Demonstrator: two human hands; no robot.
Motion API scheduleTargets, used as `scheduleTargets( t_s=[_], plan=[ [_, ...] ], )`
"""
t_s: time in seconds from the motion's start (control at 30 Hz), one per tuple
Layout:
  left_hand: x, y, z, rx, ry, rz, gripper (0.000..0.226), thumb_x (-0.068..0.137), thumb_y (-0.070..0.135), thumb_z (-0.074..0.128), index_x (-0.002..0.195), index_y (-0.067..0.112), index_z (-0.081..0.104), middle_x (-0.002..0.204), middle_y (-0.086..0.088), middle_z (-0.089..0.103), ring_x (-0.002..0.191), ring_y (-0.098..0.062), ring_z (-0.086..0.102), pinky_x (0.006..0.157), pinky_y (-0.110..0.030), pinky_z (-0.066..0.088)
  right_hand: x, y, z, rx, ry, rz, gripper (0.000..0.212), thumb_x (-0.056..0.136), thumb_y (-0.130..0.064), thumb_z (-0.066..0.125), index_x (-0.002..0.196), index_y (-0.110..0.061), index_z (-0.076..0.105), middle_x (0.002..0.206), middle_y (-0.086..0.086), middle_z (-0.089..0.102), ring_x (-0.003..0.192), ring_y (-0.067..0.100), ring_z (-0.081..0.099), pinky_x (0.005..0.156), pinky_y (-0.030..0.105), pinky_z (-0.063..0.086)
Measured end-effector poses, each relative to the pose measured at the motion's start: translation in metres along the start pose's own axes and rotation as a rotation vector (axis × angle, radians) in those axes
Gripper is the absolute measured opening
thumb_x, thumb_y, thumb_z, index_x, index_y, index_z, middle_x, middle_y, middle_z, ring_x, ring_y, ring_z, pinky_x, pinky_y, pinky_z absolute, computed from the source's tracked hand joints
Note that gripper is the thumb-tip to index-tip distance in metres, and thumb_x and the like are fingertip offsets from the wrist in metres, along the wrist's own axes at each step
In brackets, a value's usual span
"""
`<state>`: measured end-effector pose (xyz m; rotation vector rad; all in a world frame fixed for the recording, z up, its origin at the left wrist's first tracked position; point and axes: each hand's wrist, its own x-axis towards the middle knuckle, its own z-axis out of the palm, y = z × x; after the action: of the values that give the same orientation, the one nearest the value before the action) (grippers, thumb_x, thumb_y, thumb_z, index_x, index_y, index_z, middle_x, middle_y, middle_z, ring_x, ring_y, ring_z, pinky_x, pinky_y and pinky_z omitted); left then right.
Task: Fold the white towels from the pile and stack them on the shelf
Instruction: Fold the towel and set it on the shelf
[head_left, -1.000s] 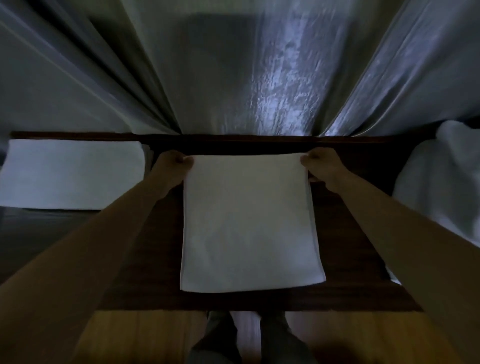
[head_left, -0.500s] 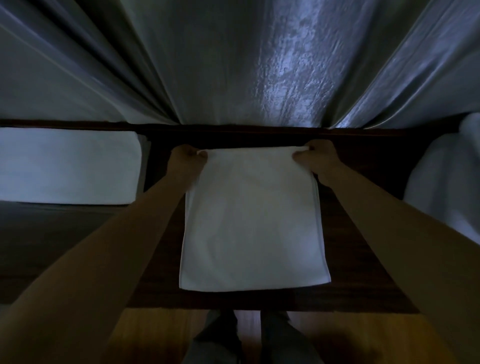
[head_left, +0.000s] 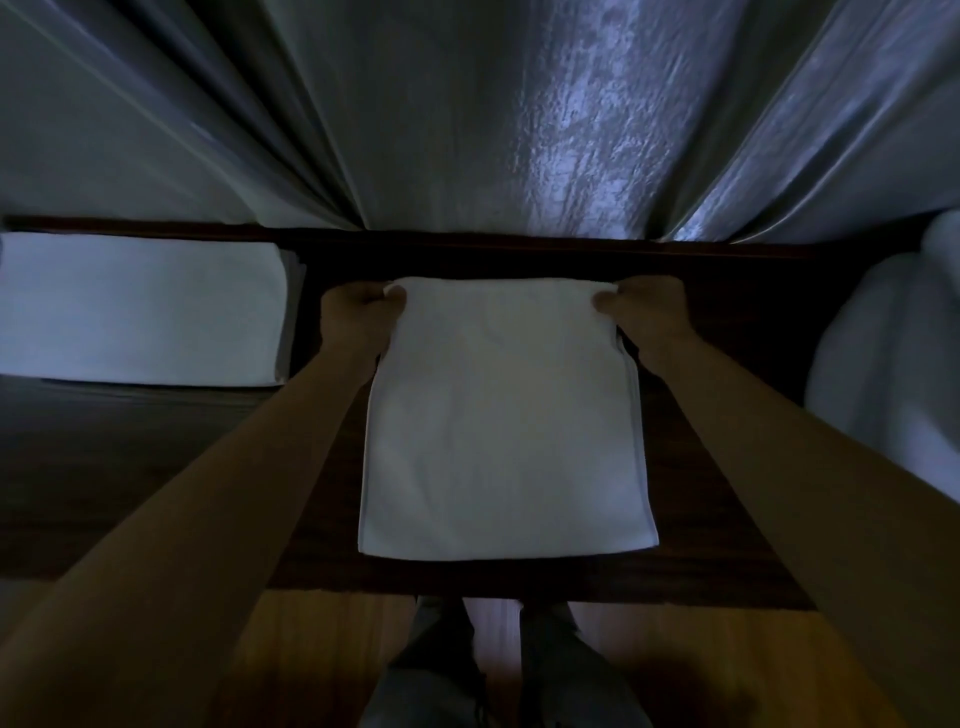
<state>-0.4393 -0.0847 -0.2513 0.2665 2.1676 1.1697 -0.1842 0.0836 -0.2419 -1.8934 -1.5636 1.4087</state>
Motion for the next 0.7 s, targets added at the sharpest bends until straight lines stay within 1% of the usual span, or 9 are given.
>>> scheduleTargets(
  t_s=[0.1, 0.13, 0.2, 0.3, 0.4, 0.47, 0.53, 0.6, 0.7],
  plan=[
    [-0.009, 0.004, -0.007, -0.074, -0.009, 0.009, 0.023, 0.091, 0.019, 0.075, 0.108, 0.003, 0.073, 0.105, -0.013, 0.072, 0.098, -0.027, 0.069, 0.093, -0.04, 0.057, -0.011, -0.003, -0.008, 0.103, 0.041, 0.011, 0.02, 0.086, 0.0, 0.077, 0.071, -0.007, 0.066, 0.09, 0.011, 0.064, 0.066, 0.015, 0.059, 0.072, 0.035, 0.052],
    [-0.014, 0.007, -0.012, -0.089, -0.009, 0.028, 0.026, 0.091, 0.02, 0.075, 0.111, 0.002, 0.073, 0.106, -0.011, 0.072, 0.1, -0.026, 0.069, 0.094, -0.04, 0.057, -0.017, -0.004, -0.013, 0.145, 0.044, 0.007, 0.008, 0.086, 0.001, 0.076, 0.081, -0.002, 0.071, 0.091, 0.011, 0.065, 0.066, 0.013, 0.059, 0.071, 0.032, 0.051],
    [-0.025, 0.012, -0.025, -0.13, -0.015, 0.078, 0.029, 0.09, 0.021, 0.076, 0.113, 0.004, 0.074, 0.108, -0.01, 0.074, 0.102, -0.024, 0.07, 0.093, -0.039, 0.058, -0.029, -0.008, -0.028, 0.207, 0.031, -0.013, 0.012, 0.085, 0.003, 0.075, 0.097, 0.002, 0.074, 0.087, 0.008, 0.071, 0.069, 0.013, 0.065, 0.071, 0.03, 0.052],
    [-0.05, 0.021, -0.051, -0.151, -0.018, 0.185, 0.028, 0.088, 0.023, 0.078, 0.111, 0.006, 0.076, 0.105, -0.008, 0.076, 0.102, -0.023, 0.072, 0.093, -0.038, 0.059, -0.052, -0.019, -0.051, 0.266, -0.02, -0.07, 0.015, 0.085, 0.001, 0.075, 0.085, -0.014, 0.075, 0.073, -0.01, 0.073, 0.063, -0.001, 0.069, 0.062, 0.016, 0.052],
    [-0.082, 0.035, -0.076, -0.16, -0.039, 0.28, 0.027, 0.088, 0.023, 0.077, 0.107, 0.005, 0.075, 0.105, -0.01, 0.075, 0.1, -0.022, 0.072, 0.087, -0.033, 0.06, -0.086, -0.033, -0.075, 0.23, -0.039, -0.189, 0.014, 0.089, -0.008, 0.075, 0.083, -0.021, 0.073, 0.076, -0.012, 0.071, 0.06, -0.011, 0.065, 0.058, 0.007, 0.047],
    [-0.104, 0.046, -0.094, -0.144, -0.045, 0.346, 0.022, 0.089, 0.021, 0.075, 0.106, 0.007, 0.075, 0.104, -0.007, 0.075, 0.093, -0.015, 0.071, 0.08, -0.027, 0.059, -0.105, -0.04, -0.092, 0.196, -0.045, -0.273, 0.01, 0.089, -0.008, 0.075, 0.089, -0.018, 0.076, 0.068, -0.016, 0.072, 0.061, -0.01, 0.064, 0.064, 0.009, 0.048],
    [-0.122, 0.056, -0.111, -0.13, -0.068, 0.412, 0.015, 0.089, 0.02, 0.074, 0.103, 0.013, 0.075, 0.103, -0.002, 0.074, 0.094, -0.011, 0.07, 0.083, -0.029, 0.058, -0.125, -0.05, -0.11, 0.158, -0.054, -0.324, 0.013, 0.089, -0.008, 0.075, 0.099, -0.015, 0.078, 0.06, -0.018, 0.07, 0.055, -0.006, 0.062, 0.058, 0.008, 0.047],
    [-0.137, 0.067, -0.126, -0.136, -0.093, 0.466, 0.015, 0.089, 0.017, 0.074, 0.104, 0.013, 0.075, 0.103, -0.001, 0.075, 0.098, -0.014, 0.07, 0.086, -0.03, 0.058, -0.142, -0.058, -0.126, 0.145, -0.067, -0.348, 0.015, 0.089, -0.009, 0.075, 0.103, -0.015, 0.079, 0.058, -0.012, 0.068, 0.048, 0.001, 0.055, 0.052, 0.013, 0.045],
    [-0.157, 0.082, -0.143, -0.134, -0.106, 0.559, 0.014, 0.09, 0.013, 0.073, 0.104, 0.013, 0.074, 0.094, 0.004, 0.074, 0.092, -0.013, 0.069, 0.083, -0.024, 0.059, -0.165, -0.07, -0.146, 0.17, -0.105, -0.405, 0.015, 0.088, -0.005, 0.074, 0.098, -0.014, 0.081, 0.065, 0.003, 0.071, 0.048, 0.015, 0.051, 0.051, 0.02, 0.048]
  ],
)
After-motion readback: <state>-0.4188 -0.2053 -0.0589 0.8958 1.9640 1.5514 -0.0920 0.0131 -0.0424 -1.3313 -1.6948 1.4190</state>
